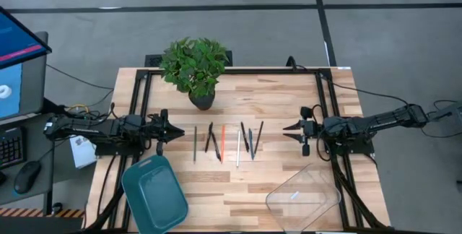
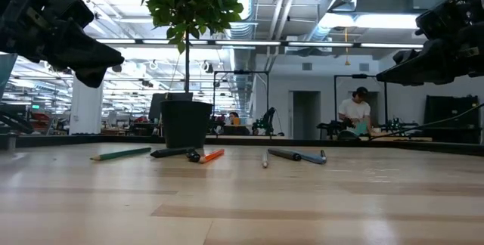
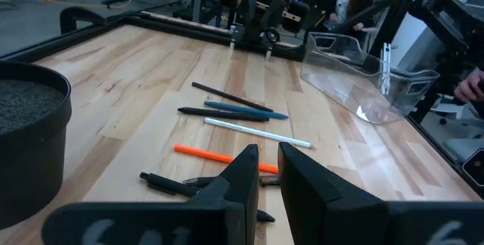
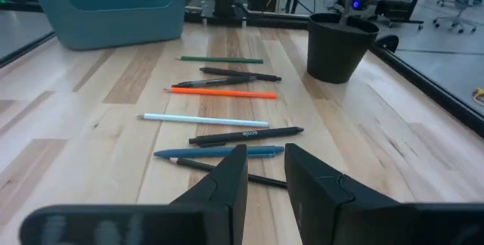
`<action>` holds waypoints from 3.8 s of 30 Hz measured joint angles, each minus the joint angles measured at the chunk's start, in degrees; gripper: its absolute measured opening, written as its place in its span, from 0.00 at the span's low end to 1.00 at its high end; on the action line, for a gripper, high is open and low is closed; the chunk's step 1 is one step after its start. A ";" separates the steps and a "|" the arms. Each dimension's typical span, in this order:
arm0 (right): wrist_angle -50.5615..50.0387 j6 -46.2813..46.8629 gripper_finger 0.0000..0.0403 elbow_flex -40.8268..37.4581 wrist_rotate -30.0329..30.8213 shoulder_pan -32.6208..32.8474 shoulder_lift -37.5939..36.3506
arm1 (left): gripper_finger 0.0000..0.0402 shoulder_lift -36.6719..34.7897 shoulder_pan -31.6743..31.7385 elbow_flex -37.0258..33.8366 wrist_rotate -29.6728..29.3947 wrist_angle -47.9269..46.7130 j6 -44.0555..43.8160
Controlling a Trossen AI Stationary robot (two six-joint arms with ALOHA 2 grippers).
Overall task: Sort pens & pencils
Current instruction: Put the black pencil into the transparent bin
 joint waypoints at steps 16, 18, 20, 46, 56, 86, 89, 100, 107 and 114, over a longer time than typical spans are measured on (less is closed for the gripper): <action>0.00 0.13 0.28 0.00 0.02 -0.01 0.00 | 0.11 0.02 -0.02 0.00 -0.87 0.26 0.00; 0.00 0.13 0.28 0.01 0.00 0.00 -0.01 | 0.11 0.00 0.00 0.02 -0.87 0.26 -0.02; 0.00 0.13 0.28 -0.01 0.00 0.00 -0.01 | 0.11 0.02 0.00 0.00 -0.93 0.42 -0.04; 0.00 1.50 0.28 0.00 0.02 -0.01 -0.01 | 0.11 0.02 0.00 0.00 -0.94 1.20 -0.02; 0.00 1.51 0.28 -0.01 0.00 0.02 -0.01 | 0.11 0.02 -0.01 0.00 -0.92 1.20 -0.20; 13.69 1.03 0.28 12.86 2.84 -14.30 9.39 | 0.11 0.04 1.21 8.69 -27.31 9.18 10.59; 14.85 1.05 0.28 16.50 1.30 -16.52 15.46 | 0.11 1.80 3.06 10.79 -24.59 9.44 11.25; 14.13 2.14 0.28 26.93 -4.80 -22.74 37.79 | 0.11 19.37 10.77 16.71 -12.54 8.76 10.33; 8.30 0.99 0.28 31.11 -15.76 -25.02 44.84 | 0.11 29.76 12.48 27.53 -9.89 -4.13 9.57; 0.89 -2.60 0.28 31.07 -21.28 -25.03 47.24 | 0.11 37.25 12.51 33.96 -5.79 -19.50 10.62</action>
